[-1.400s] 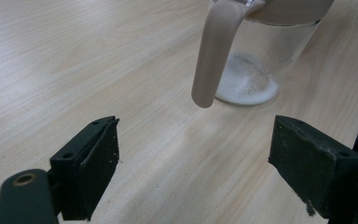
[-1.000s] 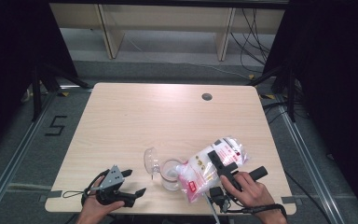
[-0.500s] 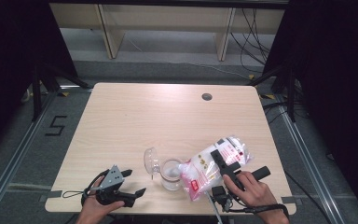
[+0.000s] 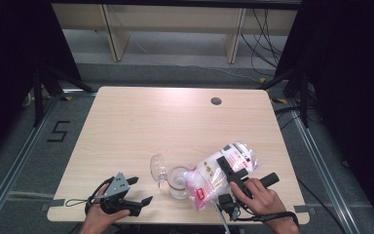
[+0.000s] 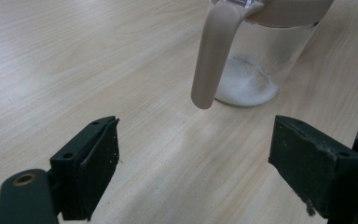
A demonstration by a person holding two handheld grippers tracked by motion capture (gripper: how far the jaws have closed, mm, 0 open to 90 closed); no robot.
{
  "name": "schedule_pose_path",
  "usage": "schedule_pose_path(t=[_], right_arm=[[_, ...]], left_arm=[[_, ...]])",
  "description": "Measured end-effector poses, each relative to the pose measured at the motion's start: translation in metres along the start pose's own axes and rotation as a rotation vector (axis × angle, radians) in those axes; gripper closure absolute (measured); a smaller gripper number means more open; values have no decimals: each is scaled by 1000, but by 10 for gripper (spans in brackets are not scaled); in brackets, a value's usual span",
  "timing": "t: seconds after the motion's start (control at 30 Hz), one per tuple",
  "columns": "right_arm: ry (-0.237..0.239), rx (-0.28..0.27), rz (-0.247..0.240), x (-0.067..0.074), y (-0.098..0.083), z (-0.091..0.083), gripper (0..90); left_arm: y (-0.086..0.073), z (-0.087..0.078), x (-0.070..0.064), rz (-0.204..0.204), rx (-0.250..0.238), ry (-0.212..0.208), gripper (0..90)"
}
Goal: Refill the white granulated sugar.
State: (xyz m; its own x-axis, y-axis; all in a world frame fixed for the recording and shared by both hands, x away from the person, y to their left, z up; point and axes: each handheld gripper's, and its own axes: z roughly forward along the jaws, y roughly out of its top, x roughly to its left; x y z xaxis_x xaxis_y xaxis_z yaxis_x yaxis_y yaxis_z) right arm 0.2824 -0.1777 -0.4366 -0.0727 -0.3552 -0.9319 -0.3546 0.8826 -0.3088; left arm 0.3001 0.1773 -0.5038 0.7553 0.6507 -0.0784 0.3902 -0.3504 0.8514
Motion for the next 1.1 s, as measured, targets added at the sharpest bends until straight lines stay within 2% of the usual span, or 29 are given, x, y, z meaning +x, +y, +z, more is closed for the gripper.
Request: schedule_pose_path(t=[0.1,0.13,0.17,0.2,0.27,0.3,0.33,0.37,0.43,0.47,0.5,0.6,0.63,0.67,0.73,0.77,0.8,0.83,0.87,0.93,0.97,1.0,1.03,1.07,1.1], right_arm=[[-5,3,-4,-1,-4,-1,539],[-4,14,9,0,-4,-2,539],[-10,3,-15,-1,-4,-2,539],[-4,16,7,1,-5,-4,540],[-2,5,-4,2,-5,-5,540],[-1,5,2,2,-4,-5,540],[0,11,42,6,-4,-5,540],[0,-5,-17,2,-3,-4,541],[3,-5,-9,3,-2,-4,541],[3,-7,-12,3,-2,-4,541],[2,-15,-33,1,-1,-3,541],[7,-6,-4,3,0,-1,542],[3,-11,-33,1,0,0,542],[5,-9,-30,1,0,1,542],[5,0,22,4,-2,0,543],[0,-2,-2,1,-2,0,544],[-3,-8,-15,0,-3,1,544],[2,6,14,2,-4,0,545],[-8,-5,-17,-1,-5,0,545],[-5,13,1,1,-6,-3,546],[-9,1,-28,-1,-6,-3,546],[2,16,-12,0,-6,-5,547],[-1,22,1,2,-6,-6,547],[-2,15,-5,2,-6,-6,547],[-3,3,-31,0,-5,-6,547]], left_arm=[[0,0,0,-11,-4,-2,155],[0,0,0,-11,-5,-2,155],[1,1,0,-16,-6,-2,155],[1,1,0,-14,-8,-3,155],[1,2,0,-9,1,3,155],[1,3,-1,-24,-11,-2,155],[1,3,-1,-22,-9,-2,155],[1,3,-1,-24,-12,-2,155],[1,3,-1,-19,-7,2,155],[1,2,0,0,11,7,155],[1,2,0,-2,10,7,155],[0,2,-1,-15,-11,-6,155],[0,2,-2,-21,-12,-5,155],[0,1,-2,-22,-6,-2,155],[0,1,-2,-15,-6,-4,155],[-1,1,-2,-20,-8,-2,155],[-1,0,-1,-6,6,5,155],[-1,0,-3,-23,-9,5,155],[-1,0,-3,-24,-16,-4,155],[-1,0,-3,-25,-18,-4,155],[-1,0,-3,-25,-14,-1,155],[-1,0,-3,-12,-4,-8,155],[-1,1,-4,-20,-11,-7,155],[-1,1,-4,-16,-6,-7,155],[0,1,-3,0,-3,-8,155]])
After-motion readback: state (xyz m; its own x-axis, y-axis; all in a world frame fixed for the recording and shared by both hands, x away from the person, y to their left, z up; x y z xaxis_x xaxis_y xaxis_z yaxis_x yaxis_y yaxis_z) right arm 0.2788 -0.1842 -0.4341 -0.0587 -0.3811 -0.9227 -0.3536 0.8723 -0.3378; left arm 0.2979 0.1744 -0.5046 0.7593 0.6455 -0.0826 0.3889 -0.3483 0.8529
